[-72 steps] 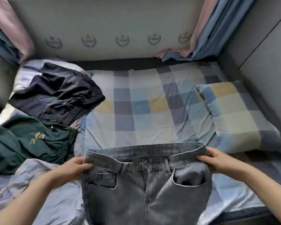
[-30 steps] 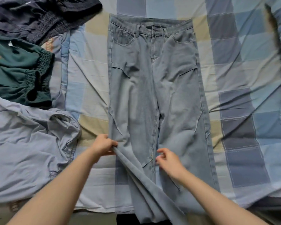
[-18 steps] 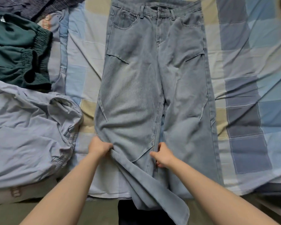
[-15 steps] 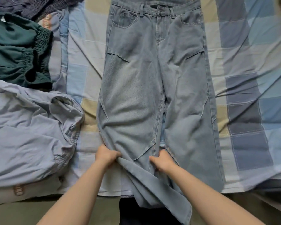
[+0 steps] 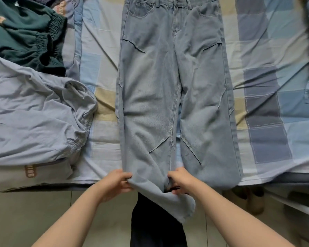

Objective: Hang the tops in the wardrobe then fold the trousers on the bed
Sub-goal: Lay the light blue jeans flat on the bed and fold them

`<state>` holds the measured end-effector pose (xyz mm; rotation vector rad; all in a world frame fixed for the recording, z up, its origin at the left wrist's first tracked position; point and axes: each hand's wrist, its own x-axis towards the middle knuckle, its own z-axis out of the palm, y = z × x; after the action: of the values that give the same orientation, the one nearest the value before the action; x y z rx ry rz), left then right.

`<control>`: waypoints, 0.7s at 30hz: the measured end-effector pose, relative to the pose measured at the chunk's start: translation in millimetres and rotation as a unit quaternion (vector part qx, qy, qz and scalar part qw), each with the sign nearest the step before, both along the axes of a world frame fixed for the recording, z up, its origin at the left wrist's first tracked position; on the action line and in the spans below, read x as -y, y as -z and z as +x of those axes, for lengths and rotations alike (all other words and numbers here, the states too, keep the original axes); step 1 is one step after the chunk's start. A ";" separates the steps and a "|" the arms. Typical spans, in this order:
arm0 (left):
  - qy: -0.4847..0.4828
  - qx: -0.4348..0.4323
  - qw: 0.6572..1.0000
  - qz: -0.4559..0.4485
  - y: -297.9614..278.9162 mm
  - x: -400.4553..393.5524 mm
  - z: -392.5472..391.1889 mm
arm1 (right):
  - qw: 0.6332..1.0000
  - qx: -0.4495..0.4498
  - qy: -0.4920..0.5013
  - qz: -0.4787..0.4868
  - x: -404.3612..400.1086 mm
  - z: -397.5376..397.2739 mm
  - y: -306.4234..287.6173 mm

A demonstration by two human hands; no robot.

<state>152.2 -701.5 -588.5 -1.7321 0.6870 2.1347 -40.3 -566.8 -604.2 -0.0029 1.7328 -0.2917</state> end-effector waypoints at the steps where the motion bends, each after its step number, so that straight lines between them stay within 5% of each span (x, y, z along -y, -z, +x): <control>1: -0.008 0.017 1.000 -0.010 -2.0 5.1 13.5 | 1.000 -0.003 0.015 -0.015 -2.6 -1.9 -5.3; 5: -0.022 0.095 0.988 -0.123 -5.9 24.2 60.2 | 0.992 -0.036 0.029 -0.116 -9.6 4.3 -19.3; 9: 0.057 0.013 0.990 -0.131 -12.2 11.6 64.2 | 0.987 -0.002 0.026 -0.159 -24.2 27.0 -13.8; 12: 0.194 -0.031 0.972 -0.130 -11.7 1.1 64.9 | 0.987 0.069 -0.042 -0.139 -36.8 34.9 -15.6; 17: 0.250 0.009 0.963 -0.102 5.1 2.5 83.4 | 0.986 0.076 -0.119 -0.086 -63.1 27.8 -23.5; 21: 0.481 0.181 0.818 -0.260 19.8 -4.4 81.4 | 0.911 -0.123 -0.392 -0.025 -94.3 -1.6 -7.6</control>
<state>233.6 -697.1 -608.4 -1.4189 1.6734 0.9323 -41.9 -472.5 -596.7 -0.7865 1.8236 0.2740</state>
